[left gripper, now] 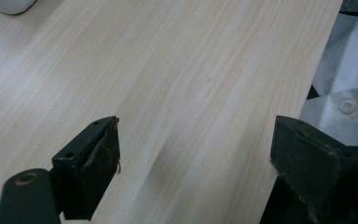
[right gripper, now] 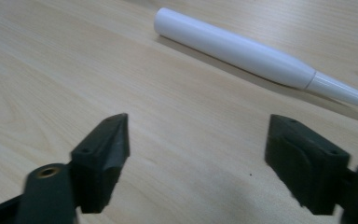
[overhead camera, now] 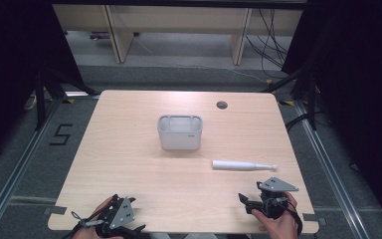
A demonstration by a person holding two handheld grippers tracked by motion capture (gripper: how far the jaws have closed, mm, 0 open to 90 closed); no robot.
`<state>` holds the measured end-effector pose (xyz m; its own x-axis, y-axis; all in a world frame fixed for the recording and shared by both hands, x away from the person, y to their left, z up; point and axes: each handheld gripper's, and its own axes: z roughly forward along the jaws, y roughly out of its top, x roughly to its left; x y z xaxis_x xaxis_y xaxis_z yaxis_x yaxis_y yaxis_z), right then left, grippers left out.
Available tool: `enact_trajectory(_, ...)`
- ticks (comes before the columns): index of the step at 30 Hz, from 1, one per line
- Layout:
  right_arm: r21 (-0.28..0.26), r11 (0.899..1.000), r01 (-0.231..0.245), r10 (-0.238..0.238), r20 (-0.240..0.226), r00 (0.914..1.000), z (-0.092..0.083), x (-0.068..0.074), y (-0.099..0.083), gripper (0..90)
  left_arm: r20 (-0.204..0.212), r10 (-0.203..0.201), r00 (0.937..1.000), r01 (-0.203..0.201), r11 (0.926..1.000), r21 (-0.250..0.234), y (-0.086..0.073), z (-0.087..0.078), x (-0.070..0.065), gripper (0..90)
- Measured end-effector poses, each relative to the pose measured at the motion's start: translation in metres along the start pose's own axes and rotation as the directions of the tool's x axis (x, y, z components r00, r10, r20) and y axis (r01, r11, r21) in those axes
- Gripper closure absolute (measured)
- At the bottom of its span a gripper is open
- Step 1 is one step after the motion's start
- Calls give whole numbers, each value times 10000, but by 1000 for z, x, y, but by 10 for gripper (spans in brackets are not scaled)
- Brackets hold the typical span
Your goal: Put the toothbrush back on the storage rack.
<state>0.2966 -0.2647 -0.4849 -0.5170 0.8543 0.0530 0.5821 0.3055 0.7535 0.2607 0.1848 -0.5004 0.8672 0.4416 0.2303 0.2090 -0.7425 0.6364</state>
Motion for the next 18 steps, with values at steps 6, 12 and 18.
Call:
enact_trajectory(6,-36,9999,135,-135,-80,9999,3,1,2,253,-245,26,9997,-24,10000,90,0,1,0,155)
enact_trajectory(12,-231,9981,572,-565,262,9981,9,1,8,255,-13,-26,10000,26,10000,65,-1,1,1,155)
enact_trajectory(18,-145,9994,304,-301,209,9993,13,6,15,283,12,-97,10000,97,9999,27,-1,1,1,155)
